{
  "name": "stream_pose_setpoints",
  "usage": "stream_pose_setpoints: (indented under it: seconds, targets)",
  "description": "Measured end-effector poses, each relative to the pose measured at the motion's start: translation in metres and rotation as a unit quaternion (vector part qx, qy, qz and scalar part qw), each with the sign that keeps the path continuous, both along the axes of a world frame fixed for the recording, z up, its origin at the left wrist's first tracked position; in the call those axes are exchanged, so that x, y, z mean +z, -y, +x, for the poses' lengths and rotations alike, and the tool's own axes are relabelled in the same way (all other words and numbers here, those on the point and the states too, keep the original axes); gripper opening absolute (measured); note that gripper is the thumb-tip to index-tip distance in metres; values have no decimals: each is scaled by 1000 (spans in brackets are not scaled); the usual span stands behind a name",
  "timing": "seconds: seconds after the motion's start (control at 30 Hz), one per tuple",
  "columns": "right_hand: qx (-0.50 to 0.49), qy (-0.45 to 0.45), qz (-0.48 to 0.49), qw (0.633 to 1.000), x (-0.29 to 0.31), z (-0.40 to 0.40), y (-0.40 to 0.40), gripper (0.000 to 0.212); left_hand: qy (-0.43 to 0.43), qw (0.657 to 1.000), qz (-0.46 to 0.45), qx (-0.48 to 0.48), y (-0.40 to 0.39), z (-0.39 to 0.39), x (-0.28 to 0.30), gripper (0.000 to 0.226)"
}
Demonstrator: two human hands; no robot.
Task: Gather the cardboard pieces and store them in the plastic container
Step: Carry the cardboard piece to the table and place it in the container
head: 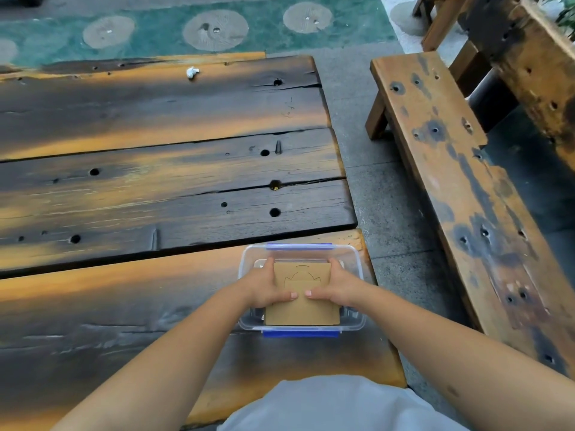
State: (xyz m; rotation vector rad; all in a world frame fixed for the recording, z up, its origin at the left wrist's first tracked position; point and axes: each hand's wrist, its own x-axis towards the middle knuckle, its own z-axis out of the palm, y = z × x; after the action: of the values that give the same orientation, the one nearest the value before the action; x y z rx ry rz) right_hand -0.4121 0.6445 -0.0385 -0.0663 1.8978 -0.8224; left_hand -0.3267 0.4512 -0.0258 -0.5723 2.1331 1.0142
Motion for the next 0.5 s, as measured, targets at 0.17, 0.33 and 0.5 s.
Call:
stream_pose_setpoints:
  seconds: [0.17,0.33,0.5]
  targets:
    - [6,2,4,1000,1,-1,0,109,5,1000,12,5,0,-1,1,114]
    - [28,0,16,999,2,-2,-3,113,10,999,42,4,2,-3,1,94]
    - [31,17,33,999,8,-4,-4,119,11,997,72,4,3,-4,3,93]
